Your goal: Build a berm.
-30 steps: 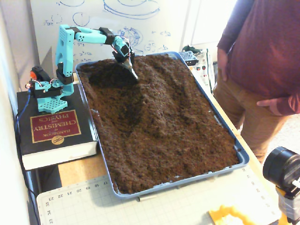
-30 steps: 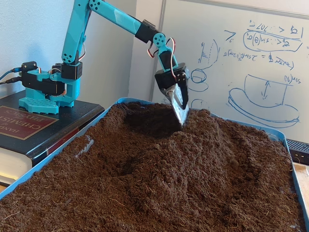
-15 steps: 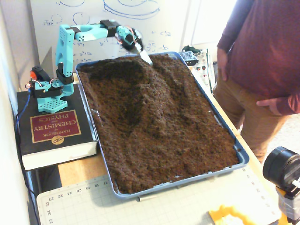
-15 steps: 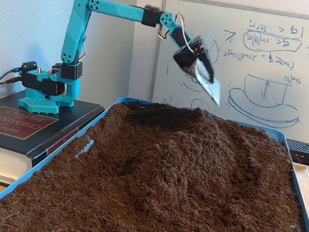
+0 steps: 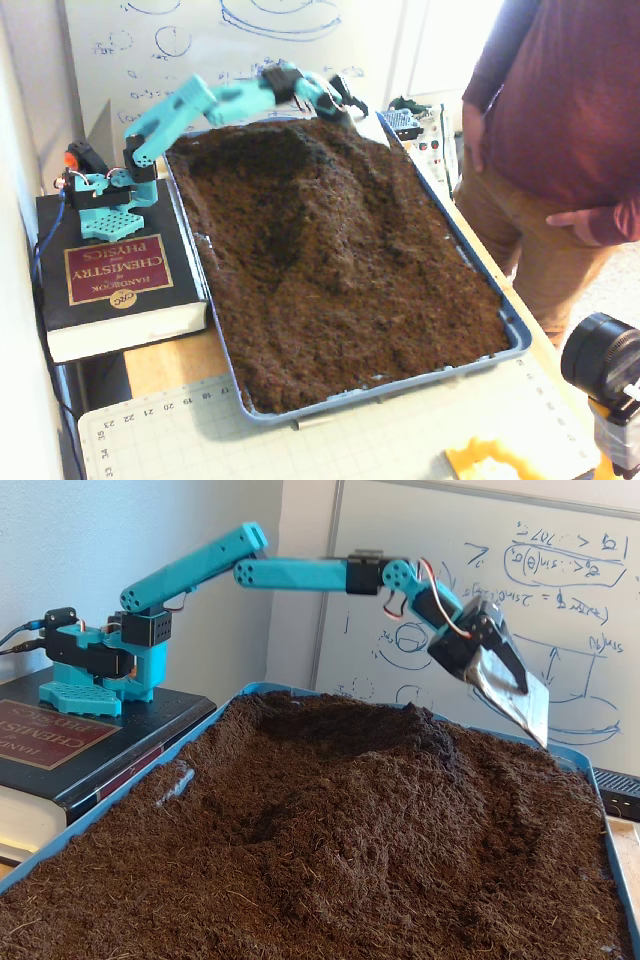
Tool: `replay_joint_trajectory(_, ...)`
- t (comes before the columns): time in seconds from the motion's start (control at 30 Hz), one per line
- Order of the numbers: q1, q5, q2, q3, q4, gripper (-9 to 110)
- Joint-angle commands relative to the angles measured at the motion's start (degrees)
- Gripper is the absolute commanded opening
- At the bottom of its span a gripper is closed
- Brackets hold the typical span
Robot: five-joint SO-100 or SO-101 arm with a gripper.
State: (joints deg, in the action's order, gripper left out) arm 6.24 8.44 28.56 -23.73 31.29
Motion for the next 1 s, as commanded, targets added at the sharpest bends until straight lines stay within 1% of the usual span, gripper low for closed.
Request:
replay_joint_trajectory(0.0,-1.14,-0.88,-4.66,15.82,-0.97,0)
replay_joint_trajectory(0.2,-1.05,-0.88,-16.00,16.96,0.00,0)
replay_joint_trajectory(0.37,-1.23,-0.79,-18.19,9.32,0.09,0)
replay_joint_trajectory(0.5,-1.14,-1.58,-15.38,-0.18,0.09,0)
replay_joint_trajectory(0.73,-0.88,-3.96,-3.60,-19.42,0.09,0)
replay_joint_trajectory(0.97,0.53,-3.96,7.29,-32.70,0.09,0)
